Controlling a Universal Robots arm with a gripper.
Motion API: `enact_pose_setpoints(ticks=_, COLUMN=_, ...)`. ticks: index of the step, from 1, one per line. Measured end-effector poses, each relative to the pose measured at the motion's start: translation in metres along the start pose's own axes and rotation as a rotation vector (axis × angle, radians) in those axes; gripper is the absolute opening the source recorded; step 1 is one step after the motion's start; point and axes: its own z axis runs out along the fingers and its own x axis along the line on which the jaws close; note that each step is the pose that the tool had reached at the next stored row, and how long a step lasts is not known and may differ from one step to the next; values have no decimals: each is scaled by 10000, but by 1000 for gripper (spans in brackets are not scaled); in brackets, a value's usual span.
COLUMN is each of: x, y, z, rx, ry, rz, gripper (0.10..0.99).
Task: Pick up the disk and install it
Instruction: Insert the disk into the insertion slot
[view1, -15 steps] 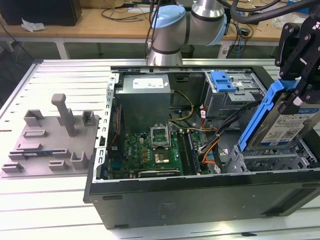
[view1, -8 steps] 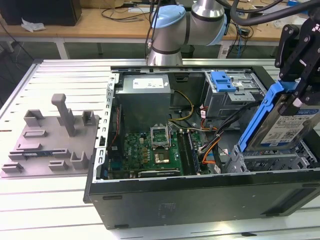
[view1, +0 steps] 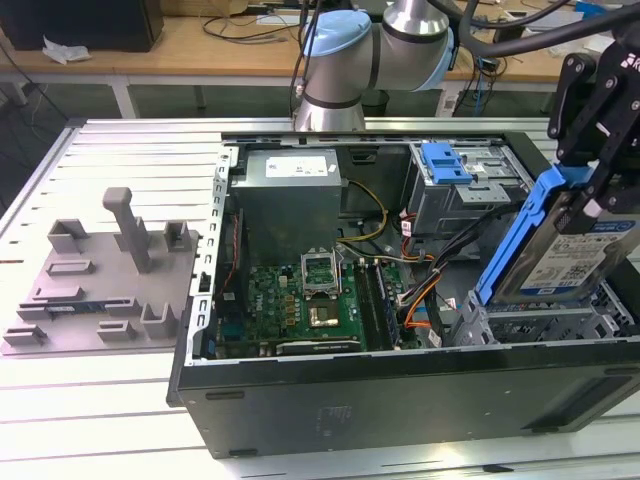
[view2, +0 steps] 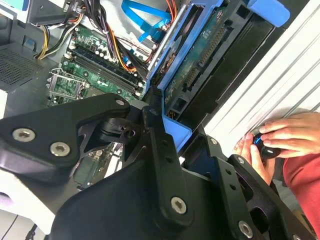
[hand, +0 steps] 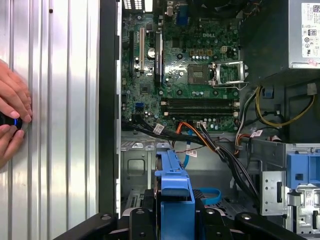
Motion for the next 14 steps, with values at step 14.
enact_pose_setpoints(ticks=14, x=1, y=-2, z=26, rx=1, ry=-2, rz=-1, gripper=369)
